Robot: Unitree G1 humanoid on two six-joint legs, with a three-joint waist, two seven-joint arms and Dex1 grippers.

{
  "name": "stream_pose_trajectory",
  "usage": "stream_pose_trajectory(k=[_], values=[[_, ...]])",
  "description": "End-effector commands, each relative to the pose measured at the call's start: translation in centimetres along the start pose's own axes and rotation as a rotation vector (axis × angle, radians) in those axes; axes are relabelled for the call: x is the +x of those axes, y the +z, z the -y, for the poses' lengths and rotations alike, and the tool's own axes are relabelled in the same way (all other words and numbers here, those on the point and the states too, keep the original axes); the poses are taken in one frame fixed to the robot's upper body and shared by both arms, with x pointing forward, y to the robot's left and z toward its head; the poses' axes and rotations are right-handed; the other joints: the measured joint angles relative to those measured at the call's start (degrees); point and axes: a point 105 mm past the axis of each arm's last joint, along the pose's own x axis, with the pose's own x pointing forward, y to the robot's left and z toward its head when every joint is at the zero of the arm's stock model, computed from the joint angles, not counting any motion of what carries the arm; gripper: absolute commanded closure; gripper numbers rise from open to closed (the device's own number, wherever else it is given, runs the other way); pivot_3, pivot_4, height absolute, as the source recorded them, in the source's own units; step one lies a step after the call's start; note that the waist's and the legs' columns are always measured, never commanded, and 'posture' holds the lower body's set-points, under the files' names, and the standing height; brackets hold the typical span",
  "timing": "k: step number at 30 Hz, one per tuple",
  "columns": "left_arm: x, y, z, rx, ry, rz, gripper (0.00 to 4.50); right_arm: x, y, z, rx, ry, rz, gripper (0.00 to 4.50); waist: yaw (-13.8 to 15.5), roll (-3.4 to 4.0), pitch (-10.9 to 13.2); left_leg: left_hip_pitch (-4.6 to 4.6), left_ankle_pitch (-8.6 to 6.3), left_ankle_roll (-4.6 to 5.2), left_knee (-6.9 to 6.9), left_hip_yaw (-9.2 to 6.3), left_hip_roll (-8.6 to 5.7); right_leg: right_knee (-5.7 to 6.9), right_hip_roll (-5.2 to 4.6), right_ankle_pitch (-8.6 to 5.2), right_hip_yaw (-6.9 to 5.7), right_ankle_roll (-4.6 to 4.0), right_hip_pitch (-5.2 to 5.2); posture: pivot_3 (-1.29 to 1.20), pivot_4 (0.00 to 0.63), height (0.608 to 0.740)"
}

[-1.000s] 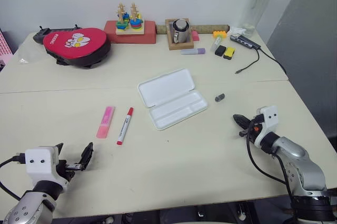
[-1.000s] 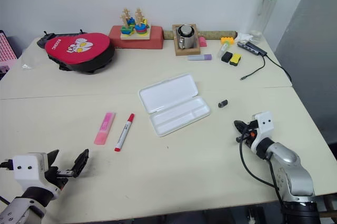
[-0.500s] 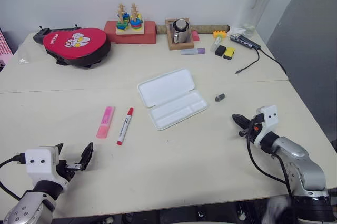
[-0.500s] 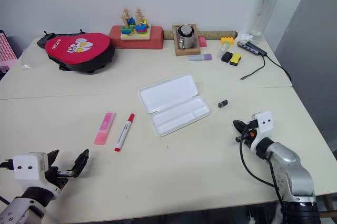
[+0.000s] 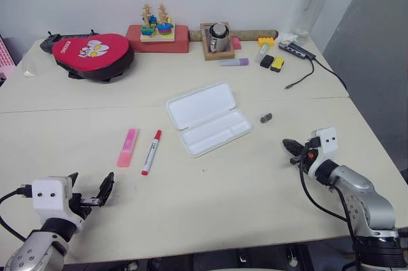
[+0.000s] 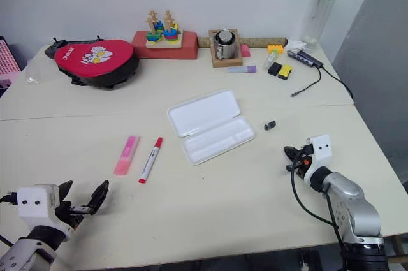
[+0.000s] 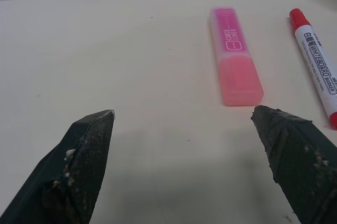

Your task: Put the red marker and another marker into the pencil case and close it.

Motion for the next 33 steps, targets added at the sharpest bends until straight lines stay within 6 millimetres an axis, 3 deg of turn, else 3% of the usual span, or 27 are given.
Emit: stream_pose_trajectory(k=[1, 16, 23, 28, 33], values=[[0.0, 0.6, 0.2, 0.017, -0.01, 0.027, 0.0, -0.2, 1.7, -0.2, -0.026, 0.029, 0.05, 3.55, 0.0, 0.0, 0.0, 0.0, 0.0, 0.0, 0.0, 0.0, 0.0, 0.0, 0.0, 0.0, 0.0, 0.0, 0.0, 0.0, 0.15, 0.74], [0.3, 0.6, 0.4, 0.015, -0.021, 0.027, 0.0, 0.2, 2.6, -0.3, -0.057, 0.061, 0.059, 0.07, 0.0, 0.0, 0.0, 0.0, 0.0, 0.0, 0.0, 0.0, 0.0, 0.0, 0.0, 0.0, 0.0, 0.0, 0.0, 0.0, 0.15, 0.74], [0.2, 0.9, 0.7, 0.0, -0.064, 0.03, 0.0, 0.7, 3.2, -0.6, -0.15, 0.148, -0.002, 0.03, 0.0, 0.0, 0.0, 0.0, 0.0, 0.0, 0.0, 0.0, 0.0, 0.0, 0.0, 0.0, -0.01, 0.0, 0.0, 0.0, 0.15, 0.74], [-0.3, 1.6, 1.3, -0.007, -0.158, 0.009, 0.0, 1.6, 5.5, -1.2, -0.227, 0.208, 0.029, 0.03, -0.15, 0.02, 0.01, 0.02, 0.0, 0.0, 0.02, 0.03, 0.0, 0.03, 0.01, 0.0, 0.01, 0.0, 0.0, 0.0, 0.15, 0.74], [-0.7, 2.3, 2.1, 0.024, -0.287, -0.029, 0.0, 2.5, 7.3, -3.0, -0.296, 0.349, 0.011, 0.03, -0.13, 0.05, 0.03, 0.02, 0.0, 0.0, 0.02, 0.01, 0.01, 0.03, 0.01, 0.0, -0.01, 0.0, 0.0, 0.0, 0.15, 0.74]])
